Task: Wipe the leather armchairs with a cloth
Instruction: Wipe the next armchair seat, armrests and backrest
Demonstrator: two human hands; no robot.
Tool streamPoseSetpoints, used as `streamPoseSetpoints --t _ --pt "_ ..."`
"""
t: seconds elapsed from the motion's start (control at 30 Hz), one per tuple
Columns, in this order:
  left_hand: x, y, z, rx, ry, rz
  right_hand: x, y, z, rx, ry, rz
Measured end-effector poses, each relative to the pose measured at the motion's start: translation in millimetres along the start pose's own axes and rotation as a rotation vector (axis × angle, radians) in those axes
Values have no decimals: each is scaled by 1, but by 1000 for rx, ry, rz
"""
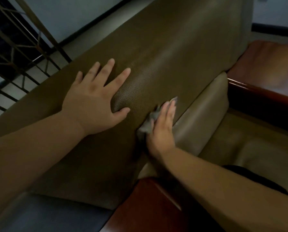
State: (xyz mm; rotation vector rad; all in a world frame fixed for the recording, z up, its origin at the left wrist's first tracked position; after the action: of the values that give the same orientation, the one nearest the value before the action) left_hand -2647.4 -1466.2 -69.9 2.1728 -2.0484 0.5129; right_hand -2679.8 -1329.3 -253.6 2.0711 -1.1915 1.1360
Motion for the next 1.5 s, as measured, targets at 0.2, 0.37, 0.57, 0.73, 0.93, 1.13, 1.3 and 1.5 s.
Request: streamPoseSetpoints --t 0.2,0.37,0.57,0.73,0.93,1.13,1.3,1.5 --pt "1 1 -4 -19 -3 7 -33 -20 18 36 227 236" --pt "-1 0 1 -58 38 13 -44 -20 33 30 134 190" --pt "1 3 -1 -62 38 22 -70 26 -26 -63 294 310" --pt "1 1 0 -75 35 6 -37 -27 30 89 214 125" --pt "2 1 1 -83 44 -7 -52 23 -23 -84 266 308" --pt "2 -3 -3 -47 44 -23 42 -47 43 36 -1 -14" --pt "5 -12 -4 22 -39 -17 48 -22 14 79 -210 12" --pt "50 -99 17 64 -92 -31 96 7 -27 -15 -46 -103"
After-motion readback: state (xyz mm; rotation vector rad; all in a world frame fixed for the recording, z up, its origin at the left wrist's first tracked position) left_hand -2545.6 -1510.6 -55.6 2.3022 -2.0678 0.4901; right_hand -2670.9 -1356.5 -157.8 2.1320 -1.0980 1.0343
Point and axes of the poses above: each hand's wrist, its own y-axis towards the middle knuckle, its own z-axis out of the palm, x = y × z, the point moved 9 cm from there along y, towards the middle knuckle, and after that the axes turned 13 degrees about x, right-handed, at the moved point
